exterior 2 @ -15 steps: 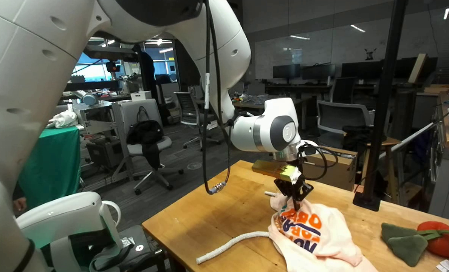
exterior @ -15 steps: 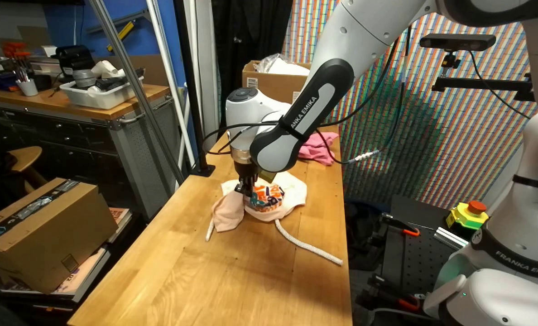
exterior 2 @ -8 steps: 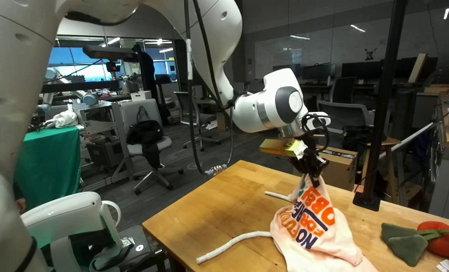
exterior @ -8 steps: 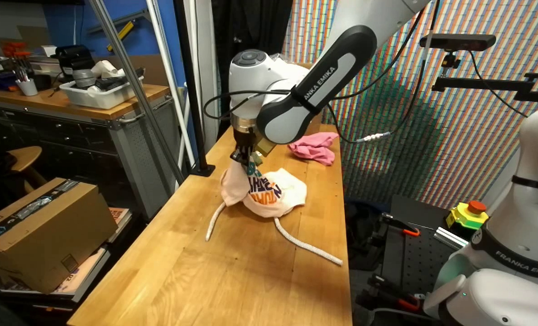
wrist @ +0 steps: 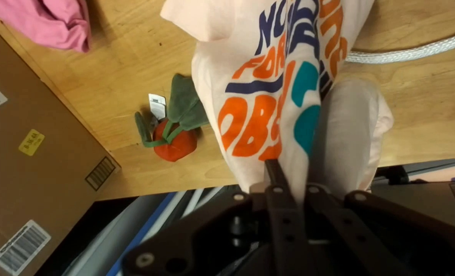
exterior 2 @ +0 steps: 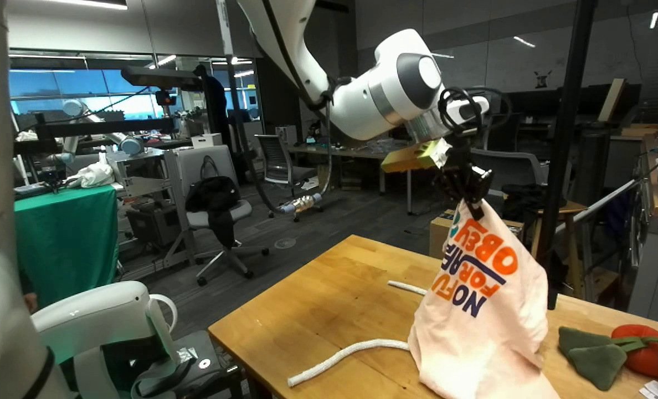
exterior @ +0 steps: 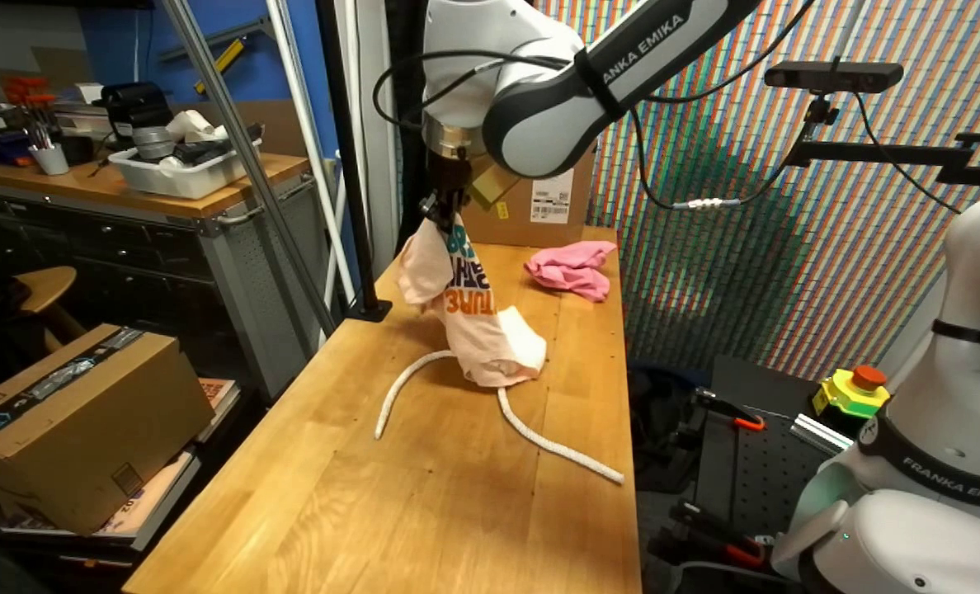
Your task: Spread the pile on the table
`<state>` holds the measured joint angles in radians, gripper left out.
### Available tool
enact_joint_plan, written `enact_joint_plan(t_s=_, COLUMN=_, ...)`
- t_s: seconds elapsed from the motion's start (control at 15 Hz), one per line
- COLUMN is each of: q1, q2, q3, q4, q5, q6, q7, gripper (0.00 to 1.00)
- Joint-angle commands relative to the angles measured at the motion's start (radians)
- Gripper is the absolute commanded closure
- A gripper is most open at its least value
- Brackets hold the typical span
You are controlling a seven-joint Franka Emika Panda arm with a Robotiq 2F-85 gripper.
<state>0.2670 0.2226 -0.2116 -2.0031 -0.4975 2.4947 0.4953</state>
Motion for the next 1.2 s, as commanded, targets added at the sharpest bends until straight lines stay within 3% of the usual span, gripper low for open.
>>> enact_joint_plan(t_s=0.0, q1=-0.04, q2=-0.089, q3=0.068, q4=0.019, q5=-0.019, q6=-0.08, q7=0.011, gripper=0.99)
enact_joint_plan(t_s=0.47, q1=-0.105, q2=-0.166, q3=0.197, q4=0.069, q5=0.151, q6=-0.144, q7=-0.15, gripper=0.99)
enact_joint_plan(t_s=0.8, q1=-0.123, q2=-0.149, q3=0.27, q4=0.105, q5=0.449, q6=-0.204, q7=-0.437, gripper=0.99)
enact_joint_plan(t_s=1.13, q1=-0.137, q2=-0.101, q3=0.31, q4=0.152, q5=0.721, q6=-0.36, q7=-0.697, gripper=0.99)
